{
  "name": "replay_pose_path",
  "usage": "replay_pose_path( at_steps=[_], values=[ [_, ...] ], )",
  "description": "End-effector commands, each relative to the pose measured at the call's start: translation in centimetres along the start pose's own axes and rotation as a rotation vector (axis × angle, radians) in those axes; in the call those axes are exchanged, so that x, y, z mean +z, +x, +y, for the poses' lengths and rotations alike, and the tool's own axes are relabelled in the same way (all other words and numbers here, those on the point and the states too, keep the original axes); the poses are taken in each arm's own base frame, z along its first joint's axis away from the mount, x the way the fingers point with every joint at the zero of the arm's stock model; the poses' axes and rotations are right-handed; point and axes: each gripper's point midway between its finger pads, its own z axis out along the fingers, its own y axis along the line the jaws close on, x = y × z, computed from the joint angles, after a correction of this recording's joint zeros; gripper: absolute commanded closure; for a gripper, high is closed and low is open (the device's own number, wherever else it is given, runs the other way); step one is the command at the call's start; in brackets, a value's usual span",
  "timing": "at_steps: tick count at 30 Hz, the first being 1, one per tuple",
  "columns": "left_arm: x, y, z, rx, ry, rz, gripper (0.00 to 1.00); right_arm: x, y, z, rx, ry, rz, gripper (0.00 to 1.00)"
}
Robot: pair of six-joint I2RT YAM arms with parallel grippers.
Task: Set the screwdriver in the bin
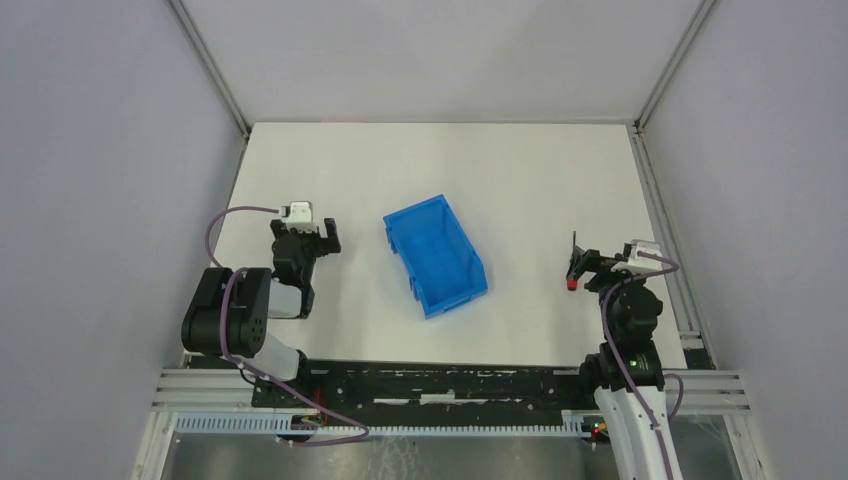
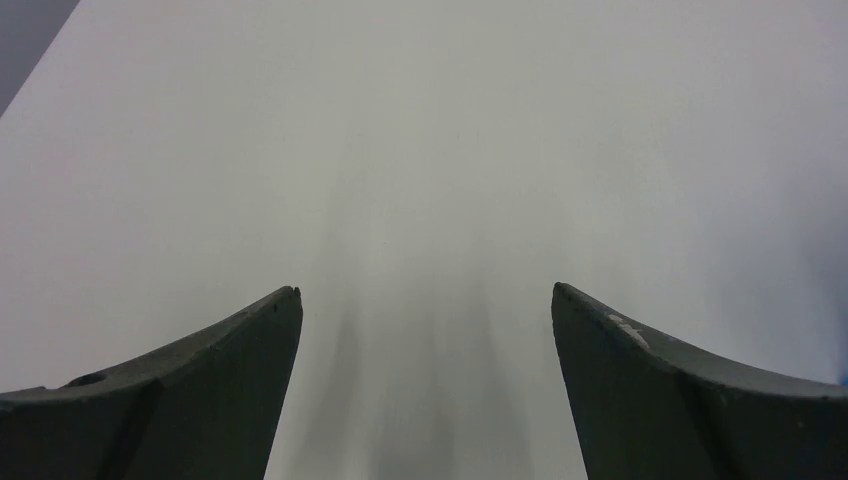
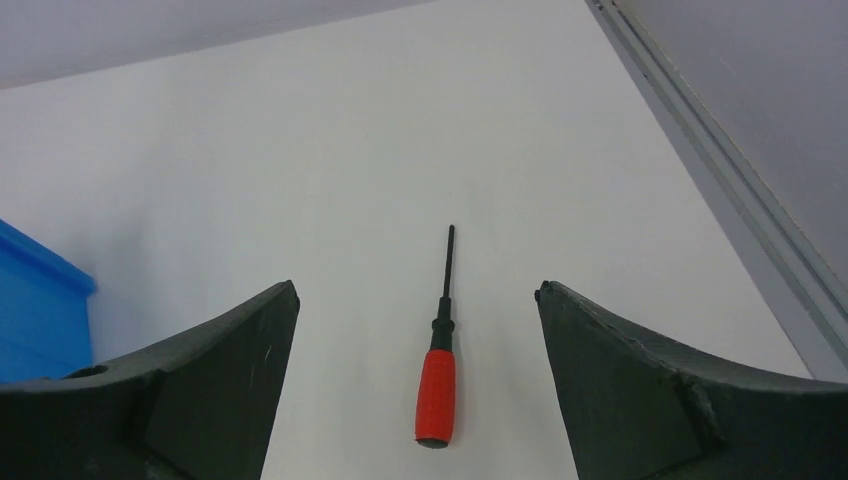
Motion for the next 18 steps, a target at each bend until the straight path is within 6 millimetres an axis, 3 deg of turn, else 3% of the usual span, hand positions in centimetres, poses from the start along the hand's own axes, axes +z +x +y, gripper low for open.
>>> replay_pose_path(
  at_steps=[1,3,6,8,13,15,18],
  values=[
    [0.2,-1.5,-0.1,-0.034,-0.002,-0.054,0.00,-0.2,-4.1,-1.6,0.050,0.110,-0.131,0.02],
    [0.2,-1.5,-0.1,-0.035,-0.003,-0.054,0.00,-0.5,-5.9,-1.8,0.043,0.131,-0.172,0.02],
    [0.2,-1.5,-0.1,-0.034,-0.002,-0.054,0.00,-0.7,-10.1,0.9,-0.064,-0.018,-0.262,0.02],
    [0.2,-1.5,-0.1,-0.034,-0.001,-0.054,0.00,-0.7,-13.1,1.4,-0.069,-0.022,-0.300,0.02],
    [0.2,-1.5,-0.1,-0.034,-0.003,-0.053,0.00,1.9,-18.3,0.9,-0.117,0.092,-0.104,0.02],
    [0.2,-1.5,-0.1,-0.034,-0.002,-0.053,0.00,4.8,-17.6,1.3,-0.185,0.101,0.148,0.02],
    [0.2,-1.5,-0.1,-0.034,-0.002,-0.054,0.00,7.9,-14.9,2.7,-0.251,0.025,0.546,0.02]
  ],
)
